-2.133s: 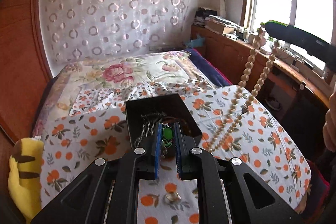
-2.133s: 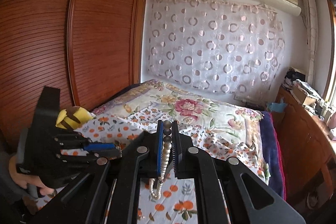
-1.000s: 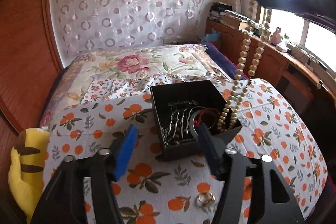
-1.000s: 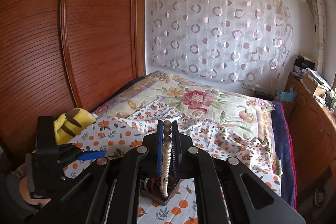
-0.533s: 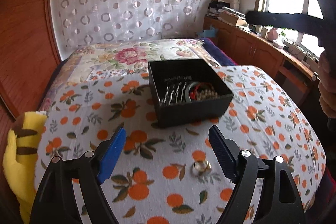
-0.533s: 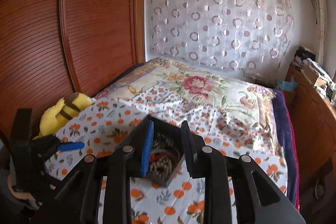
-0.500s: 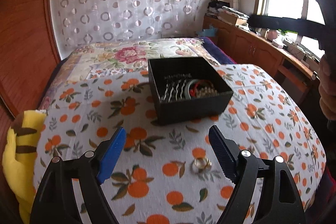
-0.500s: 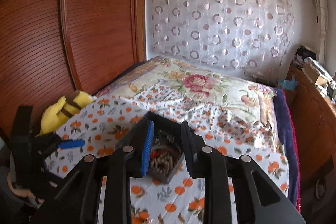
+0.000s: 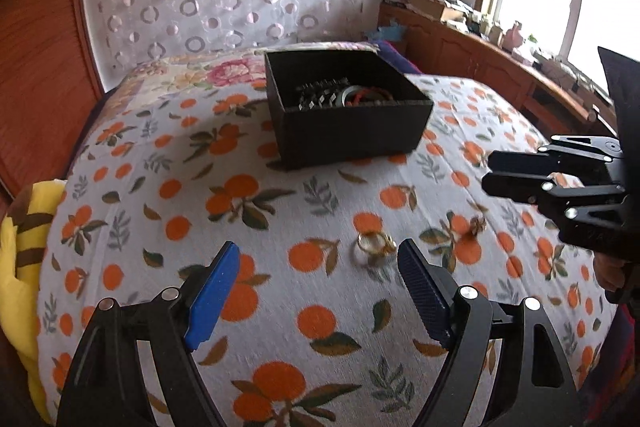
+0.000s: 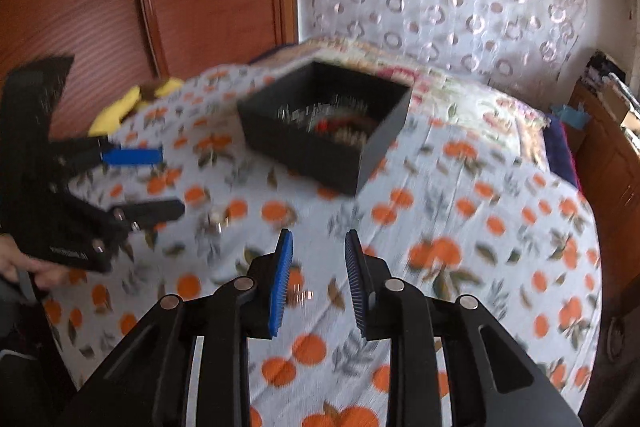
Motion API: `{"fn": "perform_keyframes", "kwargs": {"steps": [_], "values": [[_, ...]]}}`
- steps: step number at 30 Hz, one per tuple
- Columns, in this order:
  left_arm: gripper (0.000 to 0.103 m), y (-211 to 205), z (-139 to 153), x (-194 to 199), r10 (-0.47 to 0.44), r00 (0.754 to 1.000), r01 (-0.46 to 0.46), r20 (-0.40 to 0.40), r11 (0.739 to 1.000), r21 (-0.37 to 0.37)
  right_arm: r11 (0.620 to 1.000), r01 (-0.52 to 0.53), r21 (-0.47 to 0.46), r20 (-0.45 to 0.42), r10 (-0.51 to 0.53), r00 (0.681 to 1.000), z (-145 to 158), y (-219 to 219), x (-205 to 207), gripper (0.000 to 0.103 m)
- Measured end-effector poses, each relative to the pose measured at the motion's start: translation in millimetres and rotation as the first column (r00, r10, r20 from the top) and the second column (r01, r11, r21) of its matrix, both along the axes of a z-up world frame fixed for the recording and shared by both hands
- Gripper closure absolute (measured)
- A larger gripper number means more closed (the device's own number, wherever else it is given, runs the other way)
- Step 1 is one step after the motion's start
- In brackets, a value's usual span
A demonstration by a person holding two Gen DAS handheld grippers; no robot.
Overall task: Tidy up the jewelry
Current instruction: 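Move the left tool to the gold ring and close on it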
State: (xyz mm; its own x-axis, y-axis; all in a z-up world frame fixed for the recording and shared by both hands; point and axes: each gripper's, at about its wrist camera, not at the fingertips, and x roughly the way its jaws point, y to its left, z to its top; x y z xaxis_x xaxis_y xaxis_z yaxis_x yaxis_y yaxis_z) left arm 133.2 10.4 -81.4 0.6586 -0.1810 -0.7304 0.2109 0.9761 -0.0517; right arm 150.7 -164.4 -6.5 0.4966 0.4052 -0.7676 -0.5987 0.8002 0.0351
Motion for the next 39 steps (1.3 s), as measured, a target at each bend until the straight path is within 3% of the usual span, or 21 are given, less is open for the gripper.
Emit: {"fn": "perform_keyframes", "kwargs": {"steps": [7, 10, 12, 21, 22, 24, 33, 39], "values": [[0.025, -13, -11, 1, -0.041, 0.998, 0.042, -0.044, 0.999, 0.032, 0.998, -0.042, -0.038, -0.041, 0.041, 0.998, -20, 8, -7, 0.074], [0.025, -17, -12, 2, -0.053, 0.997, 0.055, -0.05, 0.998, 0.04, 0.996, -0.056, -0.072, -0.038, 0.054, 0.998, -23, 11, -10, 0.086], [0.025, -20, -12, 3, -0.056, 0.997, 0.058, -0.053, 0.997, 0.042, 0.995, -0.063, -0.082, -0.03, 0.061, 0.998, -23, 12, -11, 0.087], [0.027, -30, -14, 13, -0.076, 0.995, 0.078, -0.061, 0.996, 0.039, 0.998, -0.046, -0.043, -0.02, 0.045, 0.999, -14, -2, -17, 0.088], [0.028, -32, -13, 14, -0.078, 0.995, 0.081, -0.057, 0.996, 0.04, 0.998, -0.044, -0.041, -0.018, 0.043, 0.999, -13, -2, -17, 0.088], [0.044, -35, -14, 15, -0.082, 0.995, 0.085, -0.056, 0.995, 0.049, 0.998, -0.04, -0.038, -0.013, 0.039, 0.999, -11, -4, -18, 0.088], [0.079, -45, -15, 16, -0.087, 0.995, 0.092, -0.055, 0.992, 0.083, 0.999, -0.026, -0.033, -0.01, 0.025, 1.0, -13, -9, -19, 0.088], [0.08, -46, -13, 18, -0.086, 0.995, 0.09, -0.051, 0.992, 0.09, 0.999, -0.026, -0.032, -0.012, 0.025, 1.0, -15, -9, -20, 0.088]]}}
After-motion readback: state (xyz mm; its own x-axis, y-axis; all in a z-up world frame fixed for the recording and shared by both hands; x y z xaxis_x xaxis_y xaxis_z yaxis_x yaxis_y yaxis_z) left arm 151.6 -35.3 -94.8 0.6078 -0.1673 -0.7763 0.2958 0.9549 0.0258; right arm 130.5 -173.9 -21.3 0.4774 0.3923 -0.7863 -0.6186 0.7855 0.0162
